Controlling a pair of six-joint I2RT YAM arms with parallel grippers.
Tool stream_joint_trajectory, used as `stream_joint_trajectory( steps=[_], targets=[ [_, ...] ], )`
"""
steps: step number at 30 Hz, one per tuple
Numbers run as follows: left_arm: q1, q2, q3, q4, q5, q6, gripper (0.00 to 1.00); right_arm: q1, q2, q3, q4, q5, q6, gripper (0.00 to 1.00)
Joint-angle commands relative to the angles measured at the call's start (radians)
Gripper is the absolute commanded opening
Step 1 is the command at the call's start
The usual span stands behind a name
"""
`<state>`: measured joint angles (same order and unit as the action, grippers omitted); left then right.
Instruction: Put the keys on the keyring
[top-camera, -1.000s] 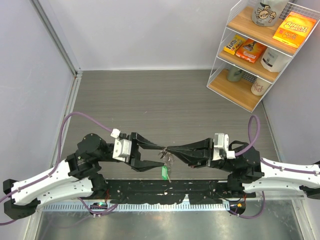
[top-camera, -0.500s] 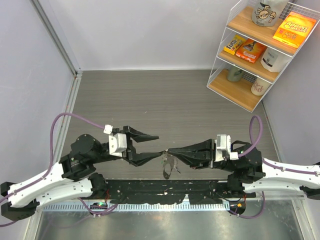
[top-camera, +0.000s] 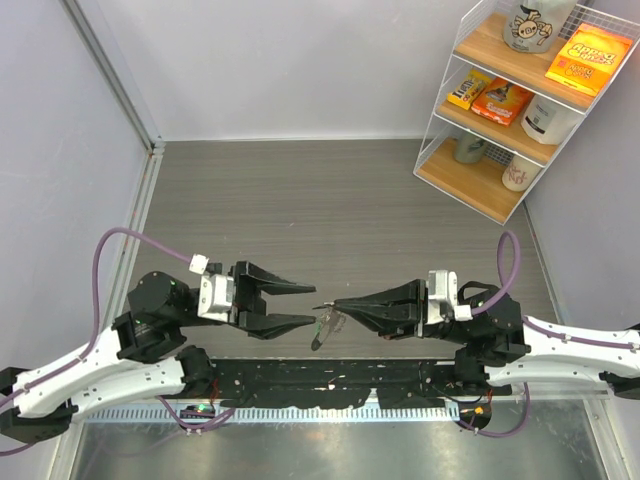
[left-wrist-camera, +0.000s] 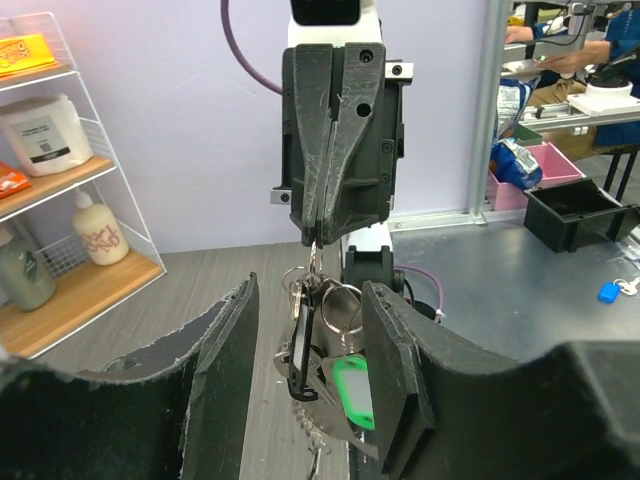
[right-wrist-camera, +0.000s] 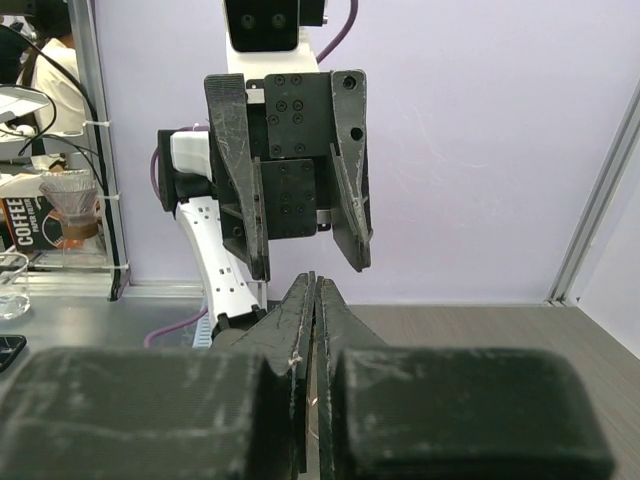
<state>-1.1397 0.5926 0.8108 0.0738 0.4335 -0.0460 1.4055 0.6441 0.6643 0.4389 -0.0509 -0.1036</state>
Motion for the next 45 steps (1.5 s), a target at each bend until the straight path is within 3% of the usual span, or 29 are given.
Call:
stream_joint_trajectory(
  steps=[1, 14, 45],
  targets=[
    [-0.003, 0.032, 0.045, 0.058, 0.043, -0.017, 0.49, 0.001, -0.004, 0.06, 0.06, -0.023, -0.008, 0.06],
    [-0.005, 0.085, 0.077, 0.058, 0.07, -0.025, 0.33, 0.001, -0.006, 0.07, 0.06, -0.05, -0.011, 0.05],
    [-0.003, 0.105, 0.087, 0.064, 0.1, -0.031, 0.2, 0.001, 0.029, 0.09, 0.052, -0.066, -0.025, 0.05]
  ],
)
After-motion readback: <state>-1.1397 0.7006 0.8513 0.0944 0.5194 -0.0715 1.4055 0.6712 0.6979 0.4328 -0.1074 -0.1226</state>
